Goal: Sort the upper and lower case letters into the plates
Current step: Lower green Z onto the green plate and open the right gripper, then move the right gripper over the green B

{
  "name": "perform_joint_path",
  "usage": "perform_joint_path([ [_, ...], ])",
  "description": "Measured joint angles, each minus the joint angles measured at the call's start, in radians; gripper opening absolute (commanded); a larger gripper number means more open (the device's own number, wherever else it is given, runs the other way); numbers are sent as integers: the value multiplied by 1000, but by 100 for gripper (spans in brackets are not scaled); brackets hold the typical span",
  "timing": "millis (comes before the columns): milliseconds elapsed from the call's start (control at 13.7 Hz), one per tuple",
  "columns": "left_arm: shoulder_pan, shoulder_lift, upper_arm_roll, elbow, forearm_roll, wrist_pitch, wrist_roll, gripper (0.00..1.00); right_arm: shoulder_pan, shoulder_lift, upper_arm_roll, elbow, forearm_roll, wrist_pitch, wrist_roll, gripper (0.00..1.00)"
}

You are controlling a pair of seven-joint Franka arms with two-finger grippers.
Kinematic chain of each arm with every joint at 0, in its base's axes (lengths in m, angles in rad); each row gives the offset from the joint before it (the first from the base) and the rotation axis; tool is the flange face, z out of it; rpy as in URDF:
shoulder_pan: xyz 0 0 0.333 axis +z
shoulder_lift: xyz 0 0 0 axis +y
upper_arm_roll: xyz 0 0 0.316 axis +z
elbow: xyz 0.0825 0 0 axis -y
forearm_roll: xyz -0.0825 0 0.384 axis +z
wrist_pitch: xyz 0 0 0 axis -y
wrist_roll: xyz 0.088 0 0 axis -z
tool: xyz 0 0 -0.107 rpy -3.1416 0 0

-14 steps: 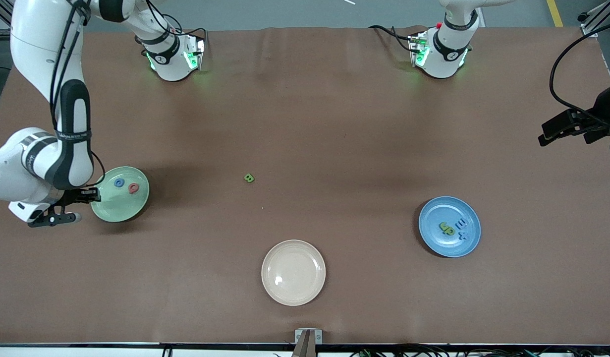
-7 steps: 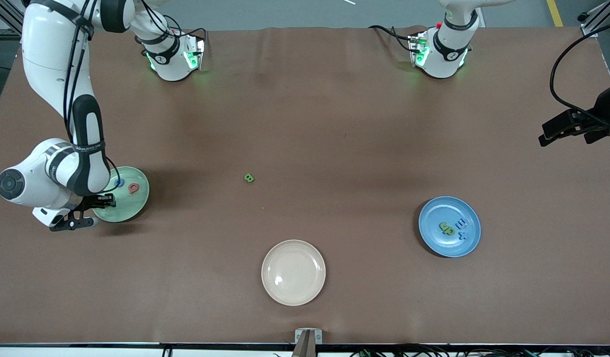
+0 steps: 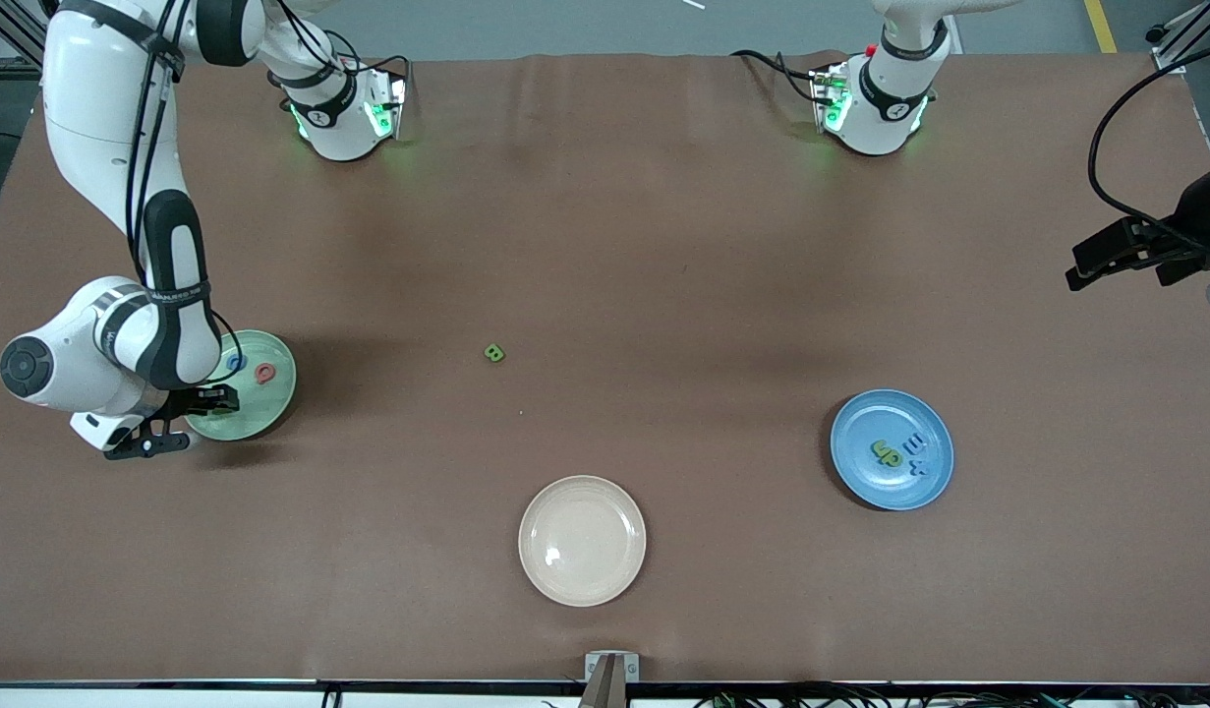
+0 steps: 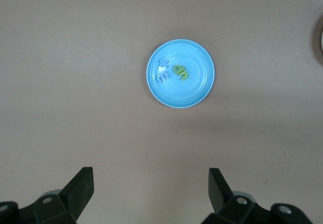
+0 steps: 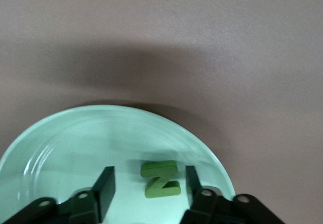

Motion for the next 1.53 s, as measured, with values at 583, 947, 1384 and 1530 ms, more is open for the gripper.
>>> perform_joint_path([
  [583,3,0,3,3,0,0,0,100,263,-217,-121,23,-5,-333,344,99],
  [947,2,0,2,5,0,0,1,100,811,-286,-423,-41,-35,-411,783,99],
  [1384,2,0,2,5,0,0,1,100,1230,-275,-516,-182,-4,-197,1174,99],
  [1530,2,0,1,5,0,0,2,100,1256,-251,-497,-227,54,-126,1193,99],
])
